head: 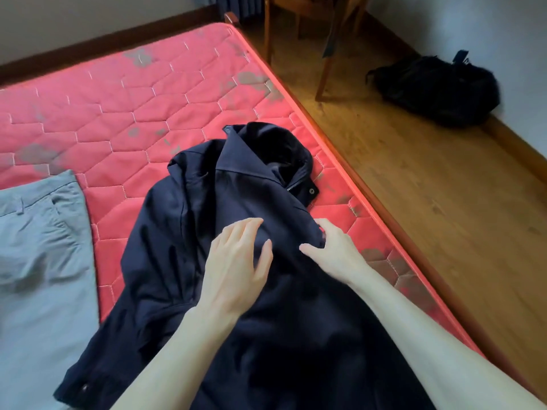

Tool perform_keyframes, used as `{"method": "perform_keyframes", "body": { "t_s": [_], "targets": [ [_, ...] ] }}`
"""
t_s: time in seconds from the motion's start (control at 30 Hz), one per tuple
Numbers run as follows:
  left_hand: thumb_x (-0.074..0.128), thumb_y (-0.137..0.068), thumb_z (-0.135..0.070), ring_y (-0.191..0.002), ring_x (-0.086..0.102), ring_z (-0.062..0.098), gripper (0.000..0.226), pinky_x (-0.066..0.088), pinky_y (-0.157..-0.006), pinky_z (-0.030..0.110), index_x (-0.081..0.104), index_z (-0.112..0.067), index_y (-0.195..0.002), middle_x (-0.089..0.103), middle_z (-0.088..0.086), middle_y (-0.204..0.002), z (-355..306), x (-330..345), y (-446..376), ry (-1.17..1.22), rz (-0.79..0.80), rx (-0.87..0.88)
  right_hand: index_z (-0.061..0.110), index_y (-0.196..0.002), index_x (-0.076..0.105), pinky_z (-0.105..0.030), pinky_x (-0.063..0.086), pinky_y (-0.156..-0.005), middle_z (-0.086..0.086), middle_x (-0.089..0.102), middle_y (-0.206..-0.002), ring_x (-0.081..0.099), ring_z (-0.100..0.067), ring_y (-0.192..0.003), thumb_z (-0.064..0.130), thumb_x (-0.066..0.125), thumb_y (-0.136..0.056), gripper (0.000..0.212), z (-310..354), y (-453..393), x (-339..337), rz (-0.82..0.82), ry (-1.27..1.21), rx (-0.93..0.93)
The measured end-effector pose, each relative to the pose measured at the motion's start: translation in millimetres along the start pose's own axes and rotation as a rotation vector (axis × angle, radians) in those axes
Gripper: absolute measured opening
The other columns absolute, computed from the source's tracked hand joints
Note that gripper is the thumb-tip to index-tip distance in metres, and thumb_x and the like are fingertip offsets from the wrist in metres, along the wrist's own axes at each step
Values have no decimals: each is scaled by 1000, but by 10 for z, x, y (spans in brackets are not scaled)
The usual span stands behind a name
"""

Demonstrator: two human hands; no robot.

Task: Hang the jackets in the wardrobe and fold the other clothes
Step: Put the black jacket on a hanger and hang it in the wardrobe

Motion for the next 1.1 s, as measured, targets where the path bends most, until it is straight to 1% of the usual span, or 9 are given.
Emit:
{"method": "perform_keyframes", "body": {
  "t_s": [0.07, 0.2, 0.37, 0.57, 0.67, 0.77, 0.83, 0.97, 1.1],
  "targets": [
    [49, -104, -38, -125, 54, 17, 40, 47, -102, 37, 59, -19, -138, 63, -8, -135, -44, -30, 23, 38, 8, -47, 31, -107, 56, -44, 52, -76, 4, 70, -89, 65, -36, -91, 20, 62, -87, 24, 66, 191, 98, -57, 19, -143],
    [48, -103, -48, -116, 54, 12, 37, 50, -93, 40, 56, -27, -132, 60, -16, -122, -248, -199, 39, 217, -53, -262, 35, -148, 43, -46, 53, -85, 4, 68, -123, 64, -34, -111, 25, 63, -89, 63, 295, 724, 370, -43, 175, -387],
    [67, -89, -57, -131, 50, 25, 87, 46, -91, 46, 23, -18, -153, 47, -1, -142, -376, -410, -74, 87, 122, -497, 38, -138, 51, -30, 34, -43, 10, 57, -82, 63, -17, -57, 32, 53, -75, 63, 342, 1308, 724, -81, 322, -518],
    [53, -92, -4, -84, 56, 39, 10, 35, -68, 39, 54, -14, -90, 63, 9, -85, -65, -449, 89, 181, 73, -563, 47, -158, 31, -27, 55, -62, 16, 66, -109, 69, -10, -87, 42, 52, -90, 72, 356, 1687, 924, -15, 216, -598],
    [56, -97, -3, -69, 48, 21, 17, 39, -54, 28, 63, -11, -84, 57, 2, -70, 81, -562, 250, 516, -2, -695, 60, -153, 23, -31, 52, -97, 25, 62, -131, 60, -4, -115, 63, 49, -97, 62, 384, 1693, 740, 179, 23, -450],
    [53, -100, -10, -69, 45, 17, 17, 38, -56, 26, 62, -5, -86, 53, 3, -70, 211, -726, 429, 713, -29, -761, 43, -123, 61, -33, 55, -85, 16, 68, -91, 65, -6, -84, 49, 50, -103, 23, 348, 1624, 704, -55, -254, -281],
    [56, -95, -26, -75, 49, 17, 23, 41, -69, 34, 62, -4, -90, 56, 2, -78, 286, -836, 555, 802, -14, -781, 34, -107, 65, -36, 60, -81, 7, 71, -94, 69, -10, -82, 37, 50, -106, 15, 338, 1468, 699, -157, -515, -66],
    [59, -83, -40, -72, 46, 14, 19, 35, -66, 36, 62, -22, -84, 51, 1, -75, 261, -1024, 943, 748, 121, -659, 25, -127, 63, -35, 58, -82, 1, 76, -112, 72, -15, -101, 52, 45, -106, 38, 557, 1181, 637, -67, -988, 311],
    [62, -84, -31, -62, 35, 11, 25, 23, -60, 34, 52, -15, -67, 38, -3, -62, 201, -994, 1534, 715, 287, -580, 27, -131, 69, -39, 54, -97, 0, 77, -120, 73, -17, -110, 76, 50, -93, 65, 878, 965, 484, 63, -1357, 249]
  ]
}}
Point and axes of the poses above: each hand's wrist, its own y-axis away from the middle knuckle, its own x-axis out of the palm, z = x × y, the point moved 1 cm from there along -y, towards the middle knuckle
